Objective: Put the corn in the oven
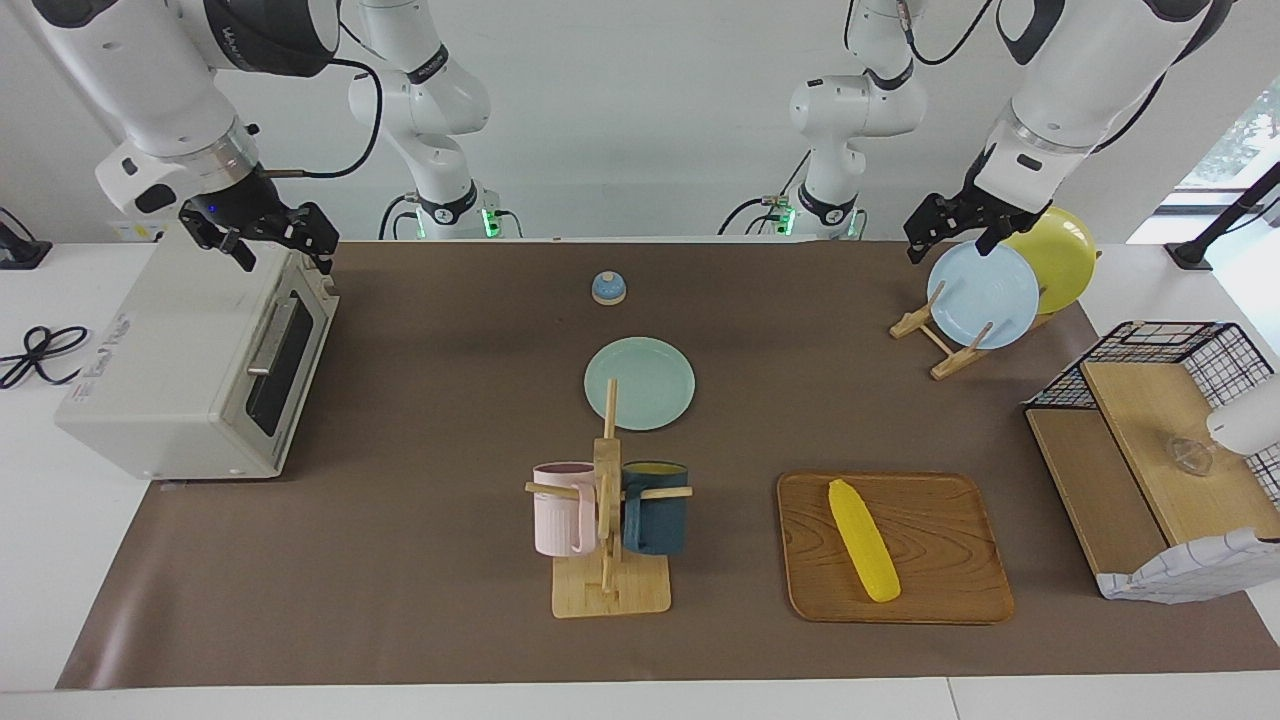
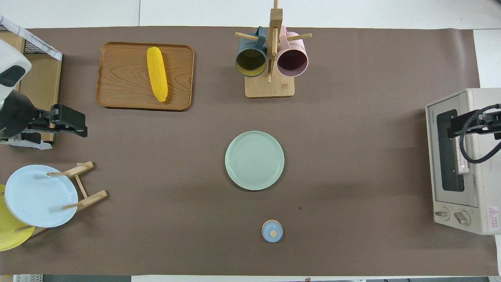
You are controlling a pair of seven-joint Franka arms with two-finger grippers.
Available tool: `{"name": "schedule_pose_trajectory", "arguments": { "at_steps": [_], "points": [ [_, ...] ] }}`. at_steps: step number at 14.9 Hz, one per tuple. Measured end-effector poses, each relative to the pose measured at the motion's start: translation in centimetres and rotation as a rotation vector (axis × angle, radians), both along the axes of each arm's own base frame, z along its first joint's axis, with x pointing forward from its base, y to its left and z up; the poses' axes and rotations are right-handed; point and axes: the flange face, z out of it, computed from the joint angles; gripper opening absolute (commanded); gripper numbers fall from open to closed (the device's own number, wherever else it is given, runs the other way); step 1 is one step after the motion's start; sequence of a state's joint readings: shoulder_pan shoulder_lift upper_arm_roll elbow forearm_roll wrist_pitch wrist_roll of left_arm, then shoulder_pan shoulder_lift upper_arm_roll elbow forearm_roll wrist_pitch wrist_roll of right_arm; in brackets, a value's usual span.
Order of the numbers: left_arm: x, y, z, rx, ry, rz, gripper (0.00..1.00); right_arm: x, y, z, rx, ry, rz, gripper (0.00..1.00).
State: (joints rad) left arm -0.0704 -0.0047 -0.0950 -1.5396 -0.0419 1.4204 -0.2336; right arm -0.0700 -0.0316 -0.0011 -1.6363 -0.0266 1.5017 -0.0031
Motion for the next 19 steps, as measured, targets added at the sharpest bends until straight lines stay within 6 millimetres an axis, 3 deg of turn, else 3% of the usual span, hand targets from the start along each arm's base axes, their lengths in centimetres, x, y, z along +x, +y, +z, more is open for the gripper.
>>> {"name": "schedule_pose_trajectory", "arguments": {
  "at_steps": [1,2,4,5,11,16,19],
  "points": [
    [0.0,0.0,0.0,0.0,0.0,-0.001,1.0,0.0,0.0,0.0,0.0,0.001,0.0,1.0],
    [0.0,-0.1,0.0,0.0,0.0,-0.001,1.0,0.0,0.0,0.0,0.0,0.001,-0.001,0.92],
    [0.0,0.0,0.0,0.0,0.0,0.0,1.0,0.0,0.0,0.0,0.0,0.001,0.0,0.27],
    [0.0,0.0,0.0,0.0,0.0,0.0,1.0,0.0,0.0,0.0,0.0,0.002,0.001,0.03],
    [0.0,0.1,0.0,0.0,0.0,0.003,1.0,0.4,-0.1,-1.1,-0.003,-0.033,0.0,0.0],
    [0.0,0.1,0.0,0.0,0.0,0.003,1.0,-0.3,-1.6,-6.2,-0.032,-0.075,-0.014,0.0],
    [0.0,0.1,0.0,0.0,0.0,0.003,1.0,-0.9,-3.8,-8.4,-0.057,-0.053,-0.05,0.0]
  ]
}}
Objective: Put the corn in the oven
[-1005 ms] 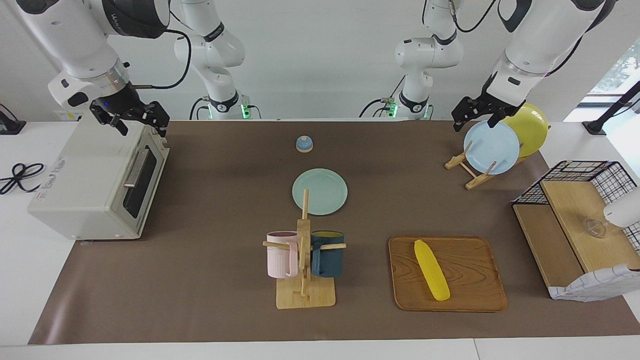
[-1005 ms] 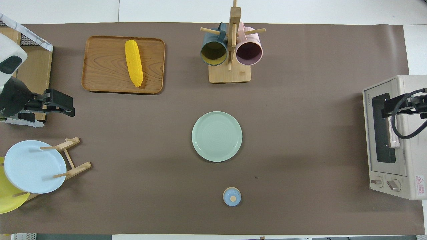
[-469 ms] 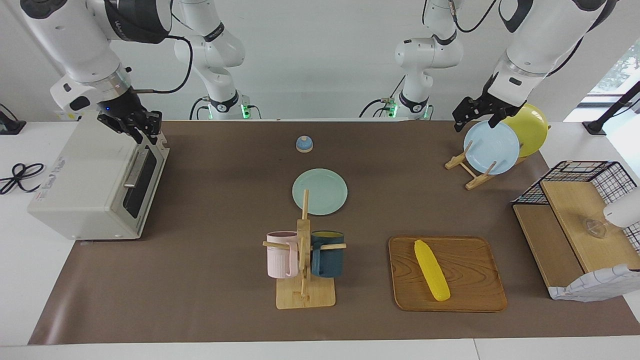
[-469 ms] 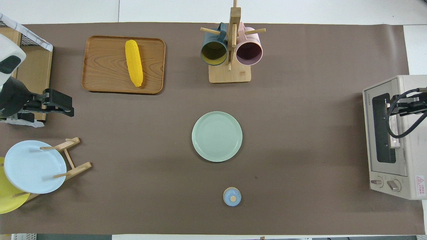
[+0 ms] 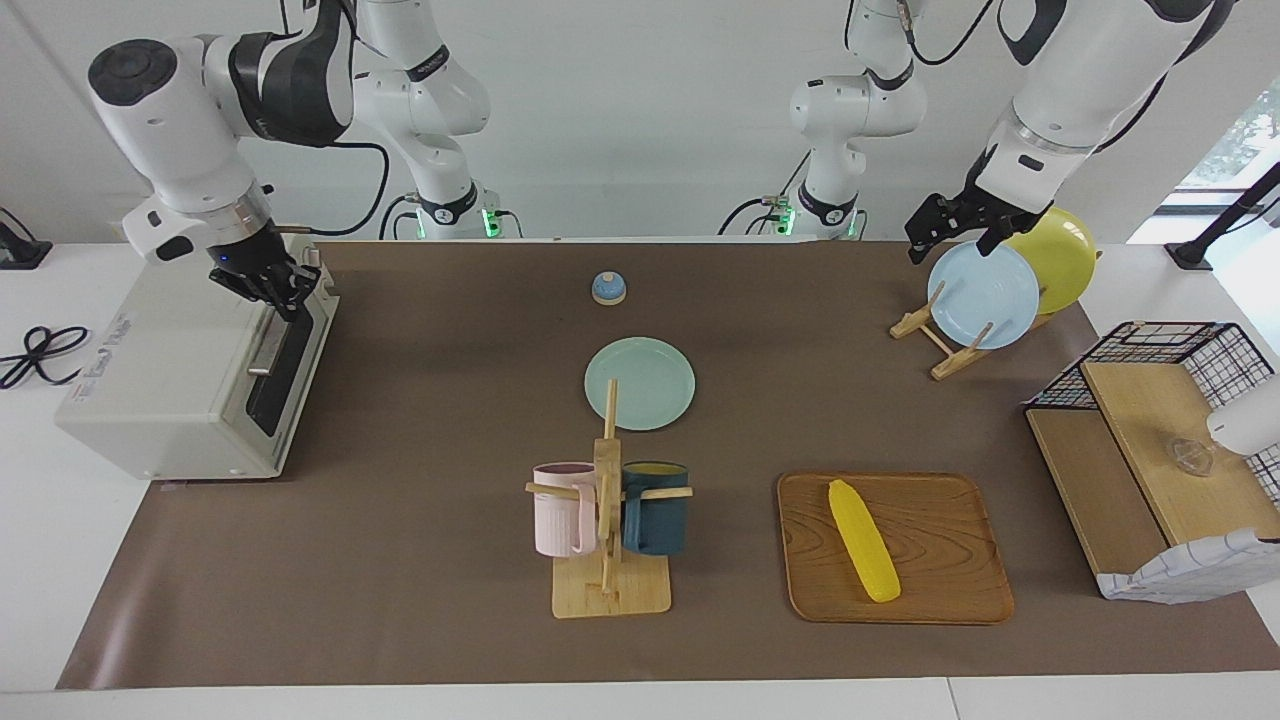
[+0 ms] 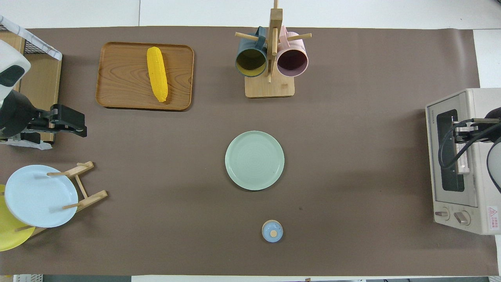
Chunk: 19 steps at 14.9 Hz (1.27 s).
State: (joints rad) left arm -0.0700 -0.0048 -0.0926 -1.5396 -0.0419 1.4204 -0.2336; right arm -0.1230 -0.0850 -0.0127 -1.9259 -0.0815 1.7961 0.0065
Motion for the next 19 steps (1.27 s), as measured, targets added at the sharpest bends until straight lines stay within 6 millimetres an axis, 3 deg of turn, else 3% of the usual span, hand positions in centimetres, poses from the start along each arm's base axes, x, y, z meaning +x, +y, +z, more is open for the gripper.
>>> {"name": "schedule_pose_trajectory", "arguments": {
  "at_steps": [9,19],
  "points": [
    [0.0,0.0,0.0,0.0,0.0,0.0,1.0,-0.7,-1.4,-3.1,-0.008,0.016,-0.018,0.0],
    [0.0,0.0,0.0,0.0,0.0,0.0,1.0,-1.3,-2.3,-4.5,-0.051,0.053,-0.008,0.0]
  ]
}}
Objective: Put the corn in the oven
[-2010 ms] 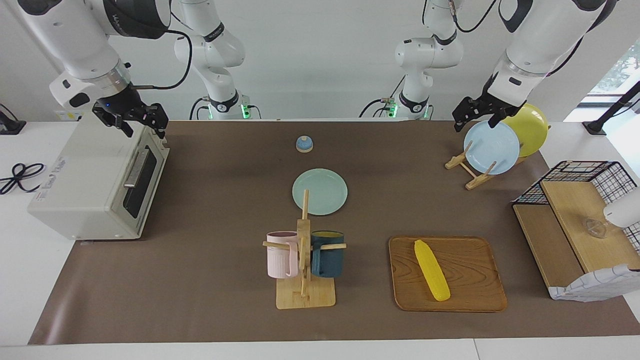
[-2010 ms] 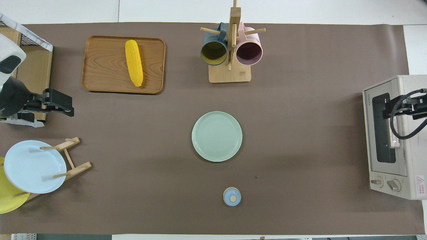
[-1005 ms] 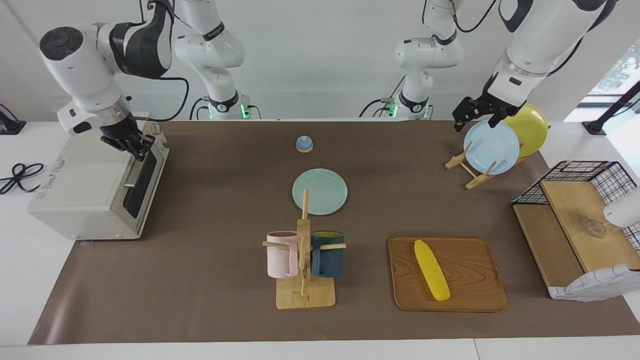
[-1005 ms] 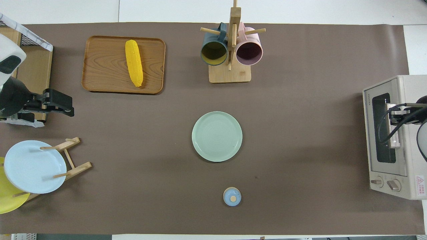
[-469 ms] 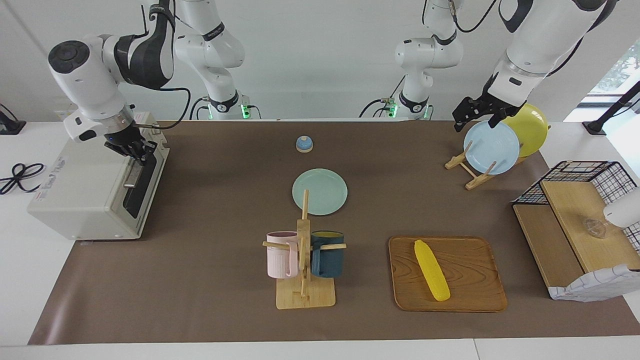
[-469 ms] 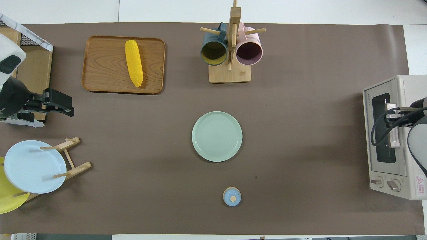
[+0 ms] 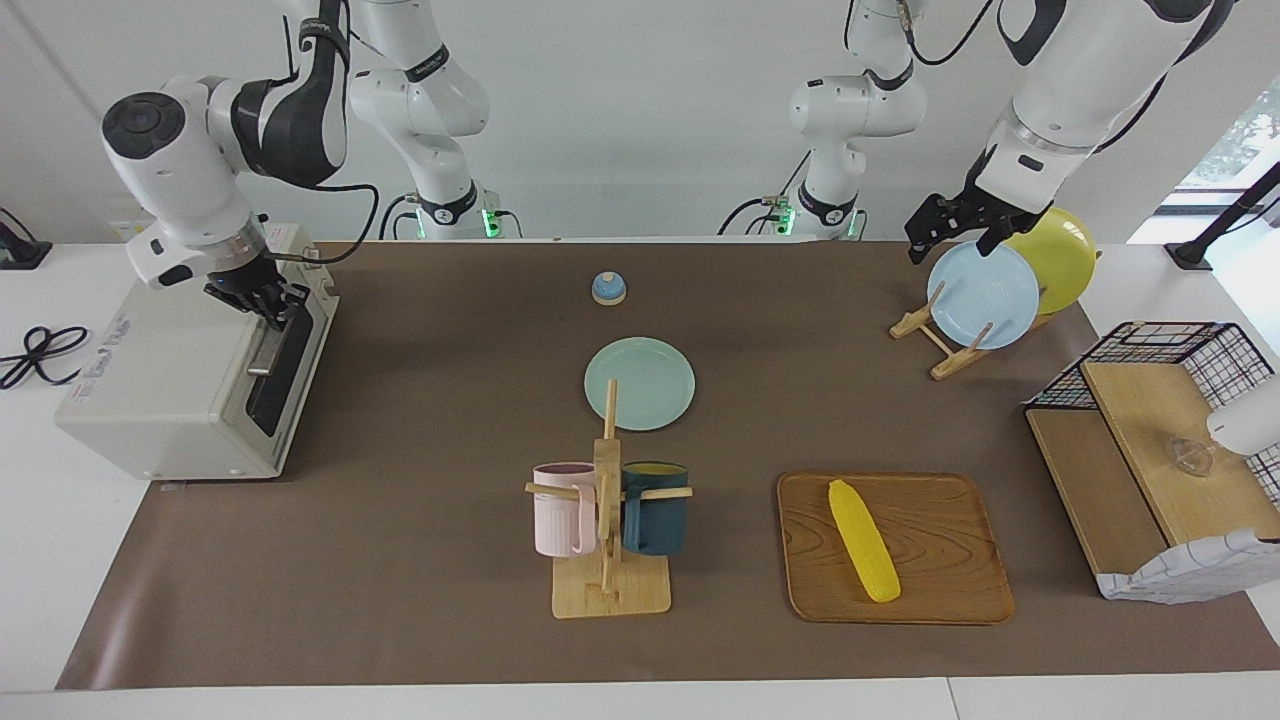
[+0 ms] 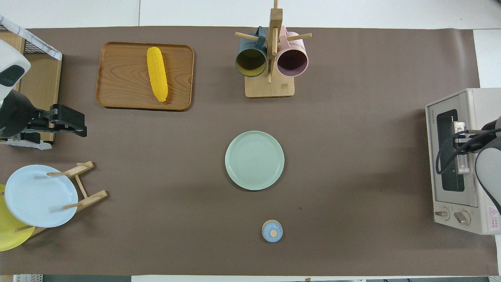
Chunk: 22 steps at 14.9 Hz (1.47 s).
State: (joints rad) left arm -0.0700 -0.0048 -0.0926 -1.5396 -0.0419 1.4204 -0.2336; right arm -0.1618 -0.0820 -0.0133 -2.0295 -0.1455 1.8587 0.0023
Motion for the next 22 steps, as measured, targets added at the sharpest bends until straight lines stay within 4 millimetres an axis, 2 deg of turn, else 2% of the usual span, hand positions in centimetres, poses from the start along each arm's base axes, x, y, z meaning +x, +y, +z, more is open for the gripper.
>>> {"name": "schedule_pose_trajectory", "arguments": {
  "at_steps": [7,12,15,18,22],
  "points": [
    [0.0,0.0,0.0,0.0,0.0,0.0,1.0,-0.3,-0.2,-0.7,0.002,0.005,0.004,0.0],
    [0.0,0.0,0.0,0.0,0.0,0.0,1.0,-0.7,1.0,-1.2,-0.002,-0.027,0.034,0.0],
    [0.0,0.0,0.0,0.0,0.0,0.0,1.0,-0.4,3.5,-2.1,0.003,-0.031,0.08,0.0],
    [0.0,0.0,0.0,0.0,0.0,0.0,1.0,0.1,6.6,-4.1,0.014,-0.033,0.102,0.0],
    [0.0,0.0,0.0,0.0,0.0,0.0,1.0,0.7,8.6,-6.9,0.047,-0.023,0.113,0.0]
  ]
}}
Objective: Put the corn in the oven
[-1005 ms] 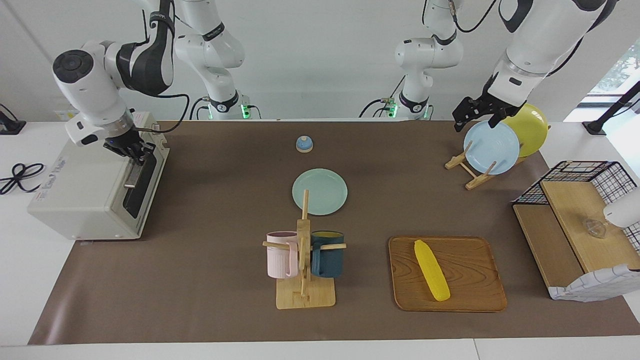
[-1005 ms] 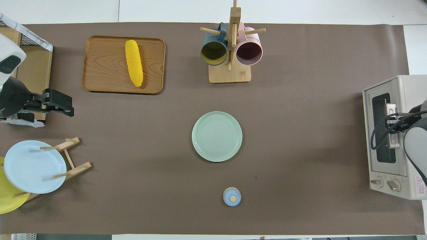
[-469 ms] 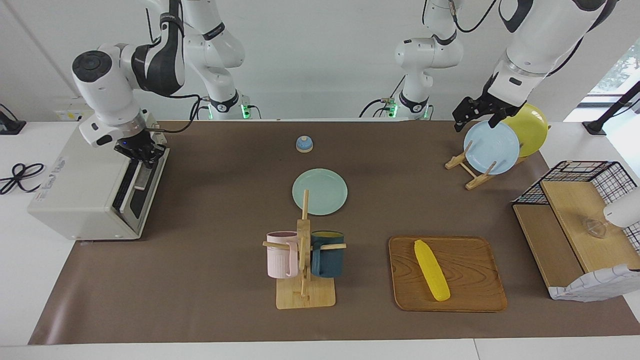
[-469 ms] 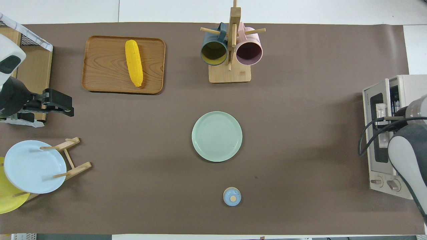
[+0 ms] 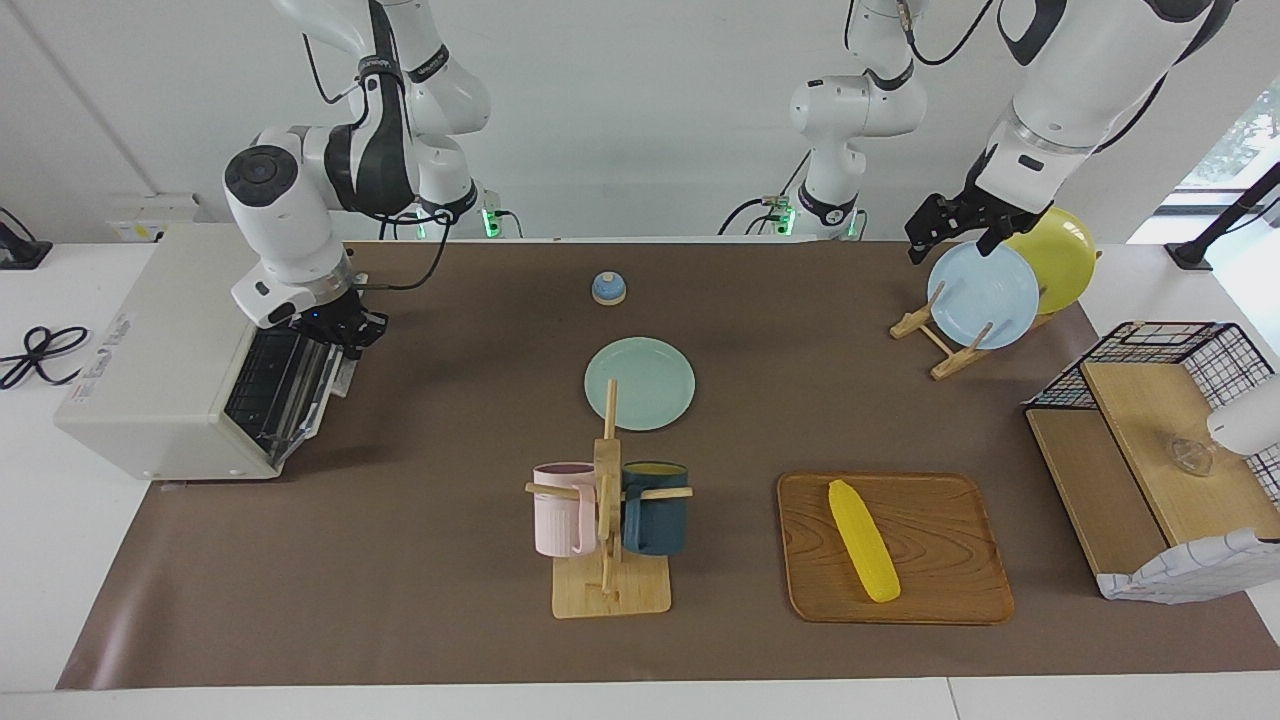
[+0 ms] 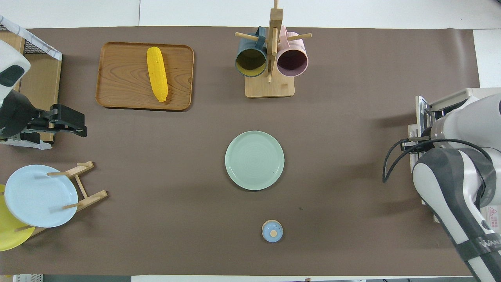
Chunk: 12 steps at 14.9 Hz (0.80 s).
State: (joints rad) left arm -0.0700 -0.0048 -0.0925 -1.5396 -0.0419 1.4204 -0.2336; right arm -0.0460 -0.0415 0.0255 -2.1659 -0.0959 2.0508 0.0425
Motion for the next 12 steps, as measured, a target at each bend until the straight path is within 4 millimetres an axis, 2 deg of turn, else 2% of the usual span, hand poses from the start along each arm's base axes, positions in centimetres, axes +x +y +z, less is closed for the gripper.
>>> {"name": "schedule_pose_trajectory", "arguments": {
  "at_steps": [6,12],
  "points": [
    [0.0,0.0,0.0,0.0,0.0,0.0,1.0,0.5,2.5,-5.3,0.026,-0.056,0.037,0.0],
    [0.0,0.0,0.0,0.0,0.0,0.0,1.0,0.7,3.1,-9.9,0.034,-0.062,0.031,0.0]
  ]
}}
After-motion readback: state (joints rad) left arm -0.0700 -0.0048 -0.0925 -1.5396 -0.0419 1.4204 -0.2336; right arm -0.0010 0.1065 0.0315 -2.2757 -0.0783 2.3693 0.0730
